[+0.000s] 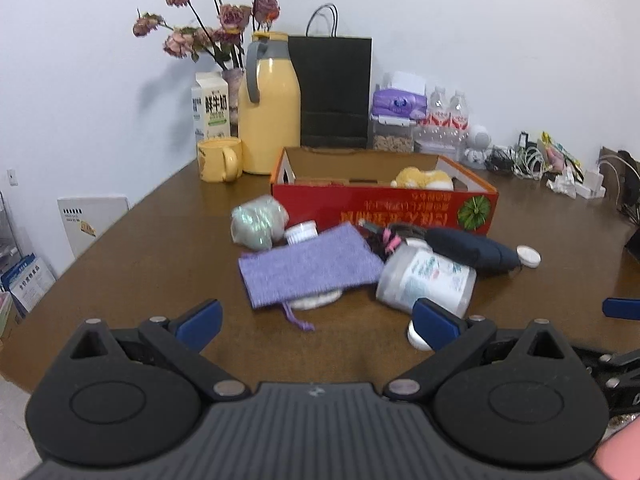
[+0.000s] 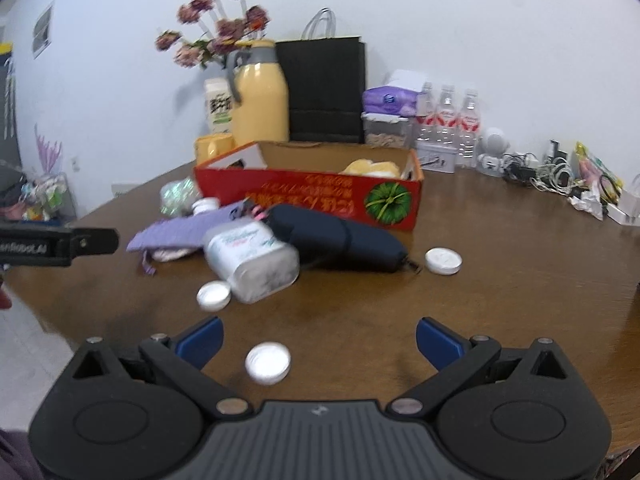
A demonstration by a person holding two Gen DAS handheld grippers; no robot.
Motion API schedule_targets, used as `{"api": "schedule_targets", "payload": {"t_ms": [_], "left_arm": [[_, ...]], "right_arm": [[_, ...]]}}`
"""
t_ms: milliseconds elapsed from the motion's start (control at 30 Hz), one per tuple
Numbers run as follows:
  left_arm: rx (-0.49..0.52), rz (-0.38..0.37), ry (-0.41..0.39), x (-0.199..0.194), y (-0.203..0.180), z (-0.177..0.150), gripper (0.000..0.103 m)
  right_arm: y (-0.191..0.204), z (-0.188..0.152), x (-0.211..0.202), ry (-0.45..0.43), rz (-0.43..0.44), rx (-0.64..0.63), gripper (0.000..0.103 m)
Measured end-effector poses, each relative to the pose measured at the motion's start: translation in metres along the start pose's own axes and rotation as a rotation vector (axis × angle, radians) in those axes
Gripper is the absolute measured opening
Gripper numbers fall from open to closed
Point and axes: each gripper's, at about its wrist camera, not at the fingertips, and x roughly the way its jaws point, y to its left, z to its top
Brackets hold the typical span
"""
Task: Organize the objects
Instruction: 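Grasp a white bottle cap with the right gripper while the left grasps another cap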
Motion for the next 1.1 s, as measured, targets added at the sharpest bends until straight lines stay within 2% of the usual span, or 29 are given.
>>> {"api": "schedule_targets", "payload": {"t_ms": [67, 133, 233, 367, 433, 500, 667, 933, 1100], "left_arm": [[-0.001, -0.008, 0.025, 0.002, 0.000, -0.007, 0.103], [0.000, -0.013, 0.042, 0.005, -0.002, -0.011, 0.103], [-0.003, -0.017, 0.061, 0.008, -0.003, -0.017, 0.103], [-0.008, -0.016, 0.080, 0.014, -0.004, -0.020, 0.103], [-0.007, -0.022, 0.085, 0.017, -0.005, -0.021, 0.103], [-0.003, -0.027, 0.093, 0.021, -0.007, -0.021, 0.103], [0.017, -0.049, 0.109, 0.036, -0.016, -0.016, 0.103], [0.051, -0.100, 0.114, 0.060, -0.046, -0.006, 0.102], [0.060, -0.115, 0.136, 0.074, -0.057, -0.006, 0.083]], "right_arm": [[0.006, -0.008, 0.004, 0.012, 0.000, -0.025, 0.096], [0.009, -0.013, 0.012, 0.038, 0.017, -0.025, 0.079], [0.010, -0.018, 0.022, 0.072, 0.052, -0.015, 0.061], [0.015, -0.018, 0.032, 0.077, 0.072, -0.033, 0.053], [0.017, -0.017, 0.034, 0.069, 0.083, -0.044, 0.035], [0.017, -0.015, 0.036, 0.063, 0.098, -0.052, 0.027], [0.014, -0.012, 0.038, 0.057, 0.116, -0.069, 0.027], [-0.001, 0.011, 0.041, 0.001, 0.105, -0.083, 0.027], [-0.005, 0.018, 0.050, 0.005, 0.119, -0.100, 0.027]]}}
